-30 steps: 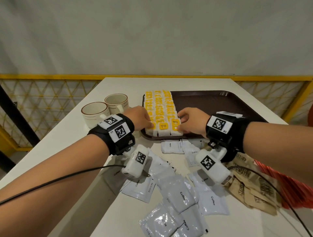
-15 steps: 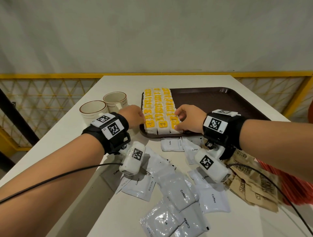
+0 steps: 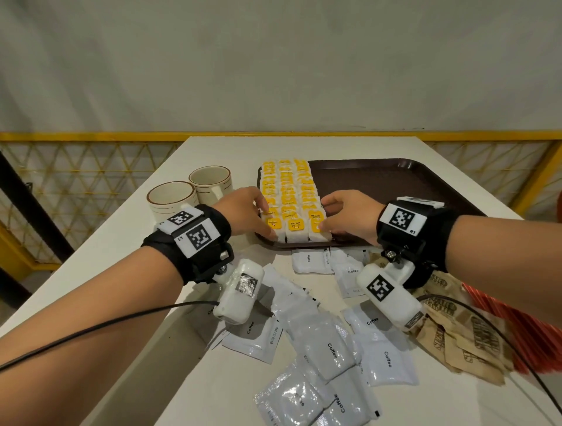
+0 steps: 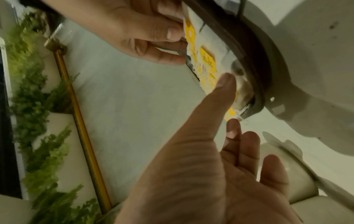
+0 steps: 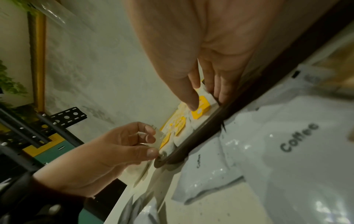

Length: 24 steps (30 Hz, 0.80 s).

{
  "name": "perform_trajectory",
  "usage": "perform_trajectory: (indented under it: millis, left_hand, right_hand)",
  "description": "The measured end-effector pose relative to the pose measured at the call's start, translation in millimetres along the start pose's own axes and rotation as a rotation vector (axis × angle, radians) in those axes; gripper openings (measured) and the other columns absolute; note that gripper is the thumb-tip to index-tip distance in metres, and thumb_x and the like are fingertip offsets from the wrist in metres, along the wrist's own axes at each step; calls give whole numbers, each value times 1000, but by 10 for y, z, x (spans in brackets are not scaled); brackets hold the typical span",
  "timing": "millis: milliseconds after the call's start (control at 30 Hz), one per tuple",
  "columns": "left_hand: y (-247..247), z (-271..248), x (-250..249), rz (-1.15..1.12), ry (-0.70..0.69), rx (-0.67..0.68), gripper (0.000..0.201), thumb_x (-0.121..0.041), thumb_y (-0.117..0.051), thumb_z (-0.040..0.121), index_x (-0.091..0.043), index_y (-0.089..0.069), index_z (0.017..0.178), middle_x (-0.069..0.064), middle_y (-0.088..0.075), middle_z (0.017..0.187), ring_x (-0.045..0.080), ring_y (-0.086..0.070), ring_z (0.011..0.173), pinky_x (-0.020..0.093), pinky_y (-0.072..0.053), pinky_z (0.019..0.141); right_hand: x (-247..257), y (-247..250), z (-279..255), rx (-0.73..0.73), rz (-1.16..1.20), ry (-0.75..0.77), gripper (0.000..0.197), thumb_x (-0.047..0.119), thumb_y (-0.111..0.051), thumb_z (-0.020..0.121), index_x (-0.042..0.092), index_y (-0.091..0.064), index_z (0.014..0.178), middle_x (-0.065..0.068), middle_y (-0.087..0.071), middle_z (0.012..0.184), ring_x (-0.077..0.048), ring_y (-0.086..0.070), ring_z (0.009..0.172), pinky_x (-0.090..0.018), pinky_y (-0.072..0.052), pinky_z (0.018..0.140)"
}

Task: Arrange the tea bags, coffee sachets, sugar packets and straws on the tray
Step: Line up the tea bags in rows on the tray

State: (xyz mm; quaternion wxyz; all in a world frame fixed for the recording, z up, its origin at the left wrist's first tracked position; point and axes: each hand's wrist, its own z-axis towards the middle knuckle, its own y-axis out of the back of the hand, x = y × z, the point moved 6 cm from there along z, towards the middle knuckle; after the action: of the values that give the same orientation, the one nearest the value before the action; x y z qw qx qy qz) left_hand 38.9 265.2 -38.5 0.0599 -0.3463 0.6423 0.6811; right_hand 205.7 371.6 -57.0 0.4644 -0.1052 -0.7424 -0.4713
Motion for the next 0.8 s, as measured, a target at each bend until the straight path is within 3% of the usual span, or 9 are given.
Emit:
perform_trajectory:
  millis: [100,200,333,433,500,600,700,733,800]
  left_hand:
    - [-11,67,51,-248,70,-10,54,-32,-73,81,-17,-49,127,5,-52,127,20,-51,111,29,-42,91]
    - [-118,105,77,-484,128,6,64,-26,-61,92,-13,-31,146,6,-34,151,24,-34,137,32,-28,110]
    - [-259,128,63,-566,148,68,67,-9,-54,93,-9,-20,151,5,-24,156,21,-27,142,28,-24,109]
    - [-323,267,143,-565,140,81,86,-22,-59,72,-17,-24,150,2,-31,154,21,-36,137,33,-30,111]
    - [-376,455,271,-574,130,73,94,-27,-55,58,-20,-29,148,2,-35,152,21,-39,135,40,-36,110]
    - [-216,170,-8,-534,143,62,70,-9,-52,79,-8,-30,145,6,-35,150,22,-40,131,33,-34,107]
    - [-212,173,-13,-540,162,57,62,-3,-46,88,-10,-28,147,8,-37,148,24,-41,130,33,-35,104]
    - [-216,176,0,-539,149,57,66,-10,-50,82,-13,-32,146,5,-39,146,25,-43,131,34,-36,107]
    - [-298,411,184,-558,119,56,80,-23,-51,65,-18,-37,144,4,-40,148,24,-43,132,43,-36,110]
  right_hand:
    - [15,12,51,-29,38,-14,61,8,-71,82,5,-45,138,-13,-53,134,-26,-54,120,-42,-46,102]
    - [22,-45,82,-11,81,-56,64,8,-65,86,2,-36,143,-17,-43,144,-31,-48,127,-45,-41,106]
    - [8,-215,167,47,56,-80,65,15,-63,84,6,-38,143,-13,-44,145,-30,-52,123,-45,-45,102]
    - [23,-183,160,0,64,-135,59,3,-53,91,-6,-29,144,-21,-39,147,-34,-47,128,-44,-38,108]
    - [11,-121,155,-50,90,-155,60,0,-49,94,-4,-21,147,-17,-33,150,-31,-43,131,-36,-36,107]
    - [70,-126,219,4,99,-126,66,3,-53,88,4,-26,148,-11,-42,143,-33,-51,123,-40,-43,104]
    - [-154,-132,579,57,54,-73,69,9,-58,75,7,-40,142,-12,-49,139,-32,-57,114,-47,-50,96]
    - [-164,-112,594,48,30,-70,59,7,-56,76,3,-48,134,-15,-54,134,-33,-58,111,-47,-50,95]
    - [9,-64,400,14,50,-62,24,-1,-49,80,-5,-62,99,-22,-62,104,-37,-60,96,-46,-50,86]
